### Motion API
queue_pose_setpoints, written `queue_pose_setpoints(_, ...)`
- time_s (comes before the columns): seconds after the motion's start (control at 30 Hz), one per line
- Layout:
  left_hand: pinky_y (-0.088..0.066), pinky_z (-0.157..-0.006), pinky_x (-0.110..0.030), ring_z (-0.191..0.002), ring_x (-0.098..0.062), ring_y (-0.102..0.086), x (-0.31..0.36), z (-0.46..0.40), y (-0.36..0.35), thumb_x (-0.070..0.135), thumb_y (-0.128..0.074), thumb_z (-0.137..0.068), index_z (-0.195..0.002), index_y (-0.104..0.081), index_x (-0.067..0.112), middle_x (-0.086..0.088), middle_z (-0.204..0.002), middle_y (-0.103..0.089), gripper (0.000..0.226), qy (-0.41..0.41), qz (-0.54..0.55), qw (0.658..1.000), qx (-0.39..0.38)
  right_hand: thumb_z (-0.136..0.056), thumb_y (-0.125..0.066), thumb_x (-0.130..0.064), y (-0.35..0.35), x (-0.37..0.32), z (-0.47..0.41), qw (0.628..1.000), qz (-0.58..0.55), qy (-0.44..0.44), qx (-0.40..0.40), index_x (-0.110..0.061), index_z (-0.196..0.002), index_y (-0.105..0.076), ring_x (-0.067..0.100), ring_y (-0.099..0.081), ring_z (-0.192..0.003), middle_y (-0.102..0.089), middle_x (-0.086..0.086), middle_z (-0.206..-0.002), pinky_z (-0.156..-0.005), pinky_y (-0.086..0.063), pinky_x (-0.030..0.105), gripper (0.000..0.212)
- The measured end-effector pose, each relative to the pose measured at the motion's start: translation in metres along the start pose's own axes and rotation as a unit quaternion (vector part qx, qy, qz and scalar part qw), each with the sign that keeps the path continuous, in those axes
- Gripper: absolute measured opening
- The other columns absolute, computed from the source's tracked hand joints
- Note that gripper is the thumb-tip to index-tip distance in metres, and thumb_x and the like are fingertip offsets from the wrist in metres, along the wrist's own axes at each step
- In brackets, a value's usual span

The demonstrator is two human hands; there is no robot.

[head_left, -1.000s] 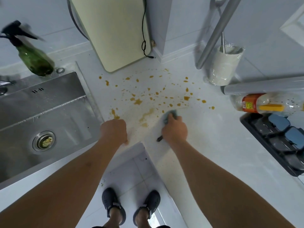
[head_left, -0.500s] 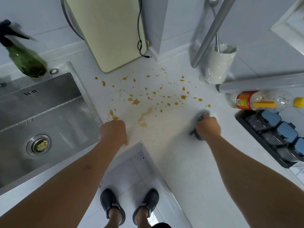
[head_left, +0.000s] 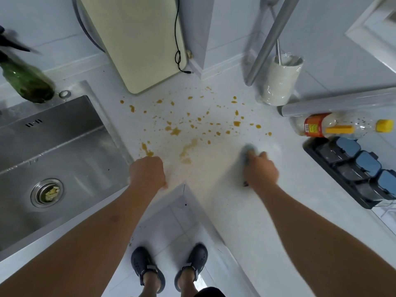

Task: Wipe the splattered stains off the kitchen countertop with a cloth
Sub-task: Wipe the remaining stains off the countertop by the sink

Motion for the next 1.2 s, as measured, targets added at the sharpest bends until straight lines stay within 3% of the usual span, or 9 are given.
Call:
queue_pose_setpoints(0.1, -0.030, -0.042, -0.021, -0.047, -0.011, -0.054, -0.002, 0.001, 0.000, 0.036, -0.091, -0.068, -0.064, -0.058, 0.020, 0.005, -0.055, -0.060, 0.036, -0.005, -0.005, 1.000, 0.005, -0.094, -0.045, -0.022, 0.001, 0.042, -0.017, 0.992, -0.002, -0.123, -0.025, -0.023, -0.137, -0.047, 0.036, -0.055, -0.095, -0.045, 0.010, -0.112, -0.075, -0.048, 0.042, 0.043)
queue_pose_setpoints(0.17, -0.030, -0.042, -0.021, -0.047, -0.012, -0.054, -0.002, 0.001, 0.000, 0.035, -0.091, -0.068, -0.064, -0.059, 0.020, 0.005, -0.055, -0.059, 0.035, -0.009, -0.012, 1.000, 0.003, -0.095, -0.047, -0.017, -0.005, 0.020, -0.019, 0.991, -0.027, -0.132, -0.022, -0.014, -0.142, -0.045, 0.039, -0.058, -0.106, -0.046, 0.014, -0.126, -0.085, -0.051, 0.045, 0.048)
queue_pose_setpoints(0.33, -0.031, -0.041, -0.019, -0.044, -0.011, -0.055, -0.003, -0.002, 0.002, 0.045, -0.093, -0.063, -0.060, -0.061, 0.022, 0.007, -0.050, -0.058, 0.040, -0.006, -0.024, 1.000, -0.003, -0.093, -0.049, -0.014, -0.018, -0.097, 0.007, 0.998, -0.059, 0.033, 0.018, -0.015, -0.146, -0.037, 0.033, -0.063, -0.093, -0.050, 0.012, -0.127, -0.065, -0.042, 0.033, 0.055)
queue_pose_setpoints(0.5, -0.029, -0.043, -0.020, -0.047, -0.011, -0.054, -0.003, 0.001, -0.004, 0.059, -0.091, -0.064, -0.060, -0.060, 0.023, 0.008, -0.053, -0.059, 0.048, -0.032, -0.028, 0.999, -0.002, -0.090, -0.051, -0.017, -0.034, -0.152, 0.057, 0.974, 0.003, 0.221, -0.041, -0.023, -0.150, -0.036, 0.031, -0.059, -0.093, -0.047, 0.009, -0.121, -0.063, -0.041, 0.035, 0.062)
queue_pose_setpoints(0.63, -0.036, -0.050, -0.023, -0.055, -0.012, -0.055, -0.013, 0.008, -0.004, 0.069, -0.079, -0.074, -0.072, -0.062, 0.022, 0.006, -0.064, -0.061, 0.050, -0.060, -0.009, 0.998, 0.005, -0.095, -0.041, -0.015, -0.015, -0.079, 0.033, 0.996, -0.006, 0.084, 0.000, -0.022, -0.145, -0.038, 0.038, -0.058, -0.102, -0.050, 0.012, -0.117, -0.078, -0.052, 0.043, 0.050)
queue_pose_setpoints(0.77, -0.056, -0.083, -0.038, -0.106, -0.027, -0.066, -0.041, 0.010, -0.003, 0.071, -0.076, -0.077, -0.120, -0.063, 0.013, -0.003, -0.113, -0.067, 0.073, -0.060, 0.086, 0.994, -0.007, -0.097, -0.045, -0.014, -0.013, -0.067, 0.012, 0.998, -0.025, -0.057, -0.025, -0.011, -0.145, -0.043, 0.036, -0.059, -0.108, -0.047, 0.012, -0.131, -0.086, -0.051, 0.041, 0.048)
queue_pose_setpoints(0.83, -0.057, -0.092, -0.044, -0.111, -0.028, -0.062, -0.059, 0.012, 0.000, 0.067, -0.080, -0.075, -0.124, -0.061, 0.014, -0.005, -0.122, -0.061, 0.075, -0.060, 0.097, 0.993, 0.018, -0.097, -0.043, -0.014, -0.017, -0.105, 0.017, 0.999, -0.041, -0.019, -0.022, -0.009, -0.148, -0.039, 0.036, -0.061, -0.108, -0.045, 0.013, -0.135, -0.086, -0.051, 0.040, 0.052)
queue_pose_setpoints(1.07, -0.057, -0.088, -0.039, -0.101, -0.021, -0.061, -0.082, 0.015, -0.016, 0.062, -0.091, -0.062, -0.120, -0.066, 0.017, 0.000, -0.114, -0.055, 0.078, -0.085, 0.047, 0.994, -0.058, -0.095, -0.046, -0.016, -0.036, -0.230, 0.045, 0.991, -0.033, 0.125, -0.022, -0.012, -0.157, -0.027, 0.033, -0.058, -0.106, -0.042, 0.011, -0.139, -0.080, -0.049, 0.036, 0.065)
queue_pose_setpoints(1.2, -0.059, -0.088, -0.040, -0.106, -0.025, -0.064, -0.067, 0.014, -0.019, 0.057, -0.093, -0.063, -0.124, -0.068, 0.013, -0.008, -0.120, -0.061, 0.079, -0.105, -0.013, 0.992, -0.063, -0.090, -0.051, -0.016, -0.039, -0.211, 0.058, 0.984, -0.005, 0.174, -0.029, -0.017, -0.153, -0.035, 0.033, -0.059, -0.101, -0.046, 0.009, -0.129, -0.077, -0.050, 0.037, 0.065)
Point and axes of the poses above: each hand's wrist, its own z-axis away from the middle knuckle, its own y-axis out of the back of the hand, x = y × z, the point moved 6 cm from there along -z, towards the middle knuckle
